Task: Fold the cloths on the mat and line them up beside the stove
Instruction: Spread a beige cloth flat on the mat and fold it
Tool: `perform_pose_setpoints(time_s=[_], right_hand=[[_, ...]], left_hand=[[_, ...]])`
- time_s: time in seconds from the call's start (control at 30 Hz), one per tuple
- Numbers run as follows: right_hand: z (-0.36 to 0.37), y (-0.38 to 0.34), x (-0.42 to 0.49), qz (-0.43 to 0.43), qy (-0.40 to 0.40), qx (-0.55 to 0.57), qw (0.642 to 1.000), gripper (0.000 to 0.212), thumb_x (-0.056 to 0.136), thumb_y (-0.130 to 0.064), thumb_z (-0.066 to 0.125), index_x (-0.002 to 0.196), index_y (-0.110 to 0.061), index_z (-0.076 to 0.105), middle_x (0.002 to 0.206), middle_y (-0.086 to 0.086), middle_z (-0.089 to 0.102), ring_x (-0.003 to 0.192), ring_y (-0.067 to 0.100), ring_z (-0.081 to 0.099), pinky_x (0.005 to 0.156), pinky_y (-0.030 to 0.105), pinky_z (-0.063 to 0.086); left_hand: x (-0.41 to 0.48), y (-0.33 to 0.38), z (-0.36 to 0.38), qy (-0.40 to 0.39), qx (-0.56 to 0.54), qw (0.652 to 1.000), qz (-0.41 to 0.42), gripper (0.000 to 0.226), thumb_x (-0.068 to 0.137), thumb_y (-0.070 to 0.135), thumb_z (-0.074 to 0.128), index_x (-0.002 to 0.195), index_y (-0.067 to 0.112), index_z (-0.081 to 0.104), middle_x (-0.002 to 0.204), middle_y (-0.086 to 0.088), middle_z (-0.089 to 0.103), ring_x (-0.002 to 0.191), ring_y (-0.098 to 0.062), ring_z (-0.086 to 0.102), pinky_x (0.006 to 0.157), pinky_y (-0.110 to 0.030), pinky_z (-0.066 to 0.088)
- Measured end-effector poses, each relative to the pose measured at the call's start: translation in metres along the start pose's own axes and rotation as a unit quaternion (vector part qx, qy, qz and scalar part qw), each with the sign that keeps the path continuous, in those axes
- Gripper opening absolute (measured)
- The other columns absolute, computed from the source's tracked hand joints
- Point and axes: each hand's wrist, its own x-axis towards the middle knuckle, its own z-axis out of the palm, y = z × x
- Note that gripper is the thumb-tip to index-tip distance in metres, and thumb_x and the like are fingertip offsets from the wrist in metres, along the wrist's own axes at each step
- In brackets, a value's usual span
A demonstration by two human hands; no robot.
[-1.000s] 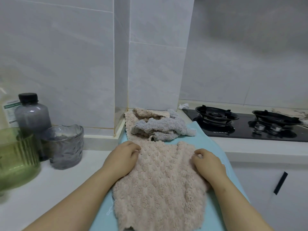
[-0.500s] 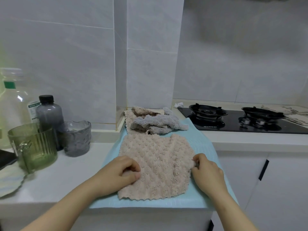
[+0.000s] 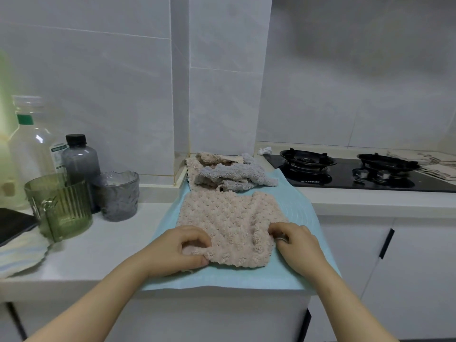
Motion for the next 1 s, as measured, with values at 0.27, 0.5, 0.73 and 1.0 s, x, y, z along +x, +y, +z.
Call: perform_pose_setpoints(time_s=[0.27, 0.5, 0.73, 1.0], right_hand=[[0.001, -0.003, 0.001, 0.012, -0.032, -0.044, 0.998, 0.031, 0.085, -0.045, 0.053, 0.116, -0.041, 0.056, 0.134, -0.014, 0.045, 0.124, 0.016, 0.034, 0.1, 0.032, 0.026], [0.007, 0.002, -0.001, -0.039, 0.027, -0.036, 0.998, 0.016, 0.092, -0.036, 0.053, 0.102, -0.03, 0.065, 0.115, -0.012, 0.049, 0.11, 0.013, 0.042, 0.084, 0.025, 0.029], [0.005, 0.0, -0.007, -0.022, 0.099, 0.131, 0.986, 0.011, 0.093, -0.02, 0.045, 0.083, -0.022, 0.047, 0.07, 0.001, 0.054, 0.061, 0.016, 0.047, 0.059, 0.033, 0.039], [0.007, 0.001, -0.01, 0.004, 0.169, 0.176, 0.97, 0.005, 0.097, -0.025, 0.04, 0.094, -0.027, 0.044, 0.082, -0.006, 0.06, 0.071, 0.023, 0.062, 0.068, 0.035, 0.047]], left_hand=[[0.0, -0.002, 0.003, 0.094, -0.067, 0.991, -0.074, 0.02, 0.066, 0.037, 0.063, 0.083, 0.029, 0.071, 0.091, 0.01, 0.068, 0.081, -0.005, 0.06, 0.078, -0.025, 0.047], [-0.002, -0.003, 0.005, 0.189, 0.092, 0.977, -0.014, 0.013, 0.064, 0.03, 0.048, 0.075, 0.029, 0.055, 0.079, 0.023, 0.053, 0.082, -0.001, 0.046, 0.071, -0.008, 0.035], [-0.006, -0.001, 0.005, 0.266, 0.099, 0.958, -0.035, 0.022, 0.069, 0.021, 0.041, 0.088, 0.028, 0.05, 0.087, 0.012, 0.052, 0.083, -0.012, 0.045, 0.07, -0.009, 0.033], [-0.008, 0.003, 0.004, 0.279, 0.063, 0.956, -0.059, 0.029, 0.08, -0.003, 0.051, 0.091, 0.024, 0.049, 0.083, 0.016, 0.053, 0.073, -0.005, 0.047, 0.063, -0.009, 0.034]])
